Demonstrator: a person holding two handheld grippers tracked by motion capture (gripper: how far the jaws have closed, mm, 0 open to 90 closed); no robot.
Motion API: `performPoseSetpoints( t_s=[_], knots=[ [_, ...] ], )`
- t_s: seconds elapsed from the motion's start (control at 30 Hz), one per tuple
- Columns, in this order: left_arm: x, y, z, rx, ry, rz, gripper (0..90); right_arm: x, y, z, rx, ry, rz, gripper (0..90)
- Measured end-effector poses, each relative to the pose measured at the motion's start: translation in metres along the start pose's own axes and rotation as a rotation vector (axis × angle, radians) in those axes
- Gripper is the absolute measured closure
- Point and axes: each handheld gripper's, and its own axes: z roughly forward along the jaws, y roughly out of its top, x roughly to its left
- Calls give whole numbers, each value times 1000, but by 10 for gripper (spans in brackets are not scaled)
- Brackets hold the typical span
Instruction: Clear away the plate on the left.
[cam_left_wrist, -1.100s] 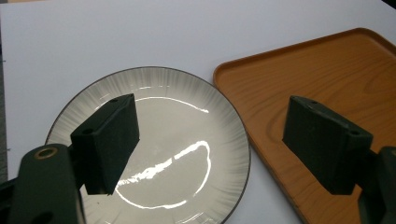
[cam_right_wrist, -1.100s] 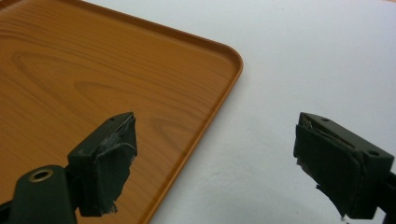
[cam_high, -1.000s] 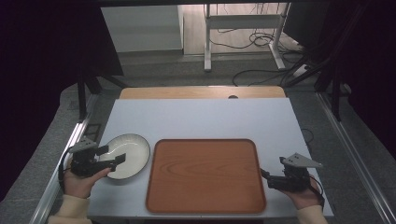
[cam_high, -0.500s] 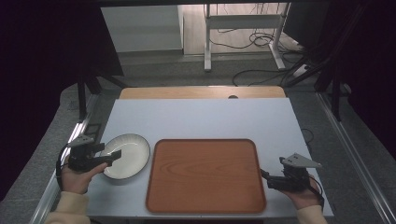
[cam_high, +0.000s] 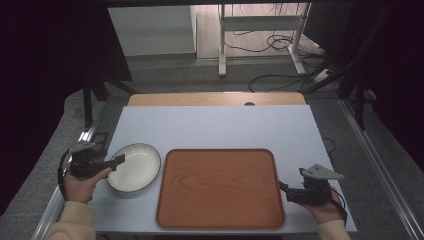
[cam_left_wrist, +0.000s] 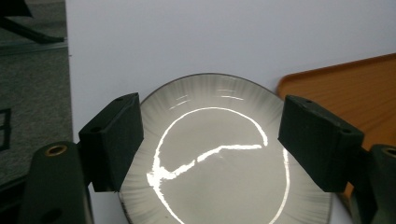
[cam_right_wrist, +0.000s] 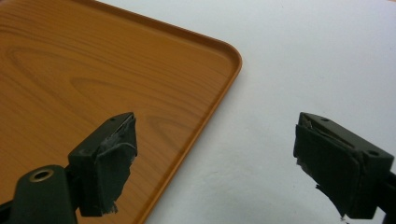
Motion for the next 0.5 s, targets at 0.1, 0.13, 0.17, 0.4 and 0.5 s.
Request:
performPoseSetpoints(
  t_s=[0.1, 0.13, 0.17, 0.4, 0.5],
  knots=[
    [7, -2, 4, 15, 17, -10, 216, 0, 0, 0, 2, 1, -4, 139],
    [10, -3, 5, 17, 19, -15, 216, 0, 0, 0, 3, 1, -4, 139],
    [12, -4, 5, 20, 22, -20, 217, 0, 0, 0, 4, 2, -4, 139],
    [32, -4, 12, 18, 41, -36, 218, 1, 0, 1, 4, 4, -9, 140],
    [38, -4, 14, 18, 43, -45, 220, 1, 0, 0, 2, 3, -7, 140]
  ],
)
